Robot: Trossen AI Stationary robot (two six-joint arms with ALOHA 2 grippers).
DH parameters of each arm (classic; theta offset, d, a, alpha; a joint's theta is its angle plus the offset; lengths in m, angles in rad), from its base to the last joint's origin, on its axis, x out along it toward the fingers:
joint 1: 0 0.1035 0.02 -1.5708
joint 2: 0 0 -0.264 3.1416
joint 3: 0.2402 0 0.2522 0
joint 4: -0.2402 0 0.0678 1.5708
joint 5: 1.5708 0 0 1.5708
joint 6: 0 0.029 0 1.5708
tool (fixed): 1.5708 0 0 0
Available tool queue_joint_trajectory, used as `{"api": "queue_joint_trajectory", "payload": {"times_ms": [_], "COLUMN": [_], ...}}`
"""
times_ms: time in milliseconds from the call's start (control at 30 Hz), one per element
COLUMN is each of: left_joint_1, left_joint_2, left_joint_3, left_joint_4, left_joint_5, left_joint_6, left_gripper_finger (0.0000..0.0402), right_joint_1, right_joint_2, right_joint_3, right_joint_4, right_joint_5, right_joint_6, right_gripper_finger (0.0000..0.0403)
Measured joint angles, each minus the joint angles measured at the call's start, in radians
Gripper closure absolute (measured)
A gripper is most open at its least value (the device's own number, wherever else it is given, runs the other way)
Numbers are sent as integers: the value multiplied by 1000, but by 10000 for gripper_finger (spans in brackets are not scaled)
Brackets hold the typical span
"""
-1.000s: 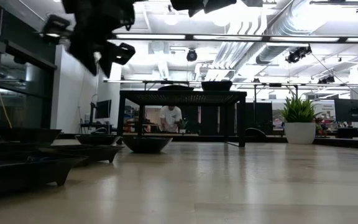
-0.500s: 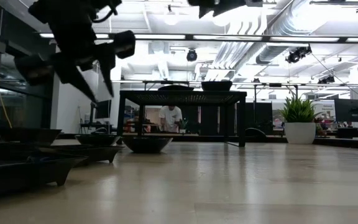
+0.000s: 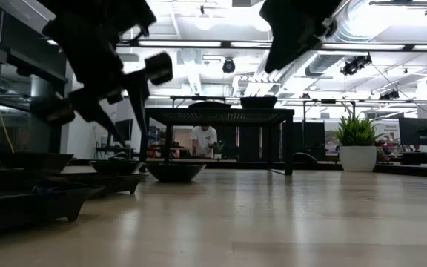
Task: Pick & Place Mini shaped plates
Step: Stack the top right black leaf shaped plate on top of the black leaf shaped plates on the shelf
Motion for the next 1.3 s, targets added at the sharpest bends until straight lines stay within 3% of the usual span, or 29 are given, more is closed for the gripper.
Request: {"api": "queue_joint_trajectory", "payload": {"times_ms": [233, 533, 733, 1300], "left_joint_1": [0, 84, 96, 72], "left_joint_2": [31, 32, 51, 121], "left_joint_3": [2, 2, 3, 2], "left_joint_4": [56, 55, 56, 83], "left_joint_5": [-10, 3, 53, 9], "left_joint_6": [13, 28, 66, 119], "left_gripper_finger": [280, 280, 280, 280], "right_joint_1": [6, -9, -9, -9], "right_joint_2": [-185, -390, -404, -401], "right_joint_3": [-312, -636, -686, -696], "right_joint_4": [593, 966, 994, 1024], "right_joint_5": [-204, -204, -210, -213], "right_joint_6": [-291, -294, -270, -248], "right_gripper_finger": [226, 226, 226, 226]}}
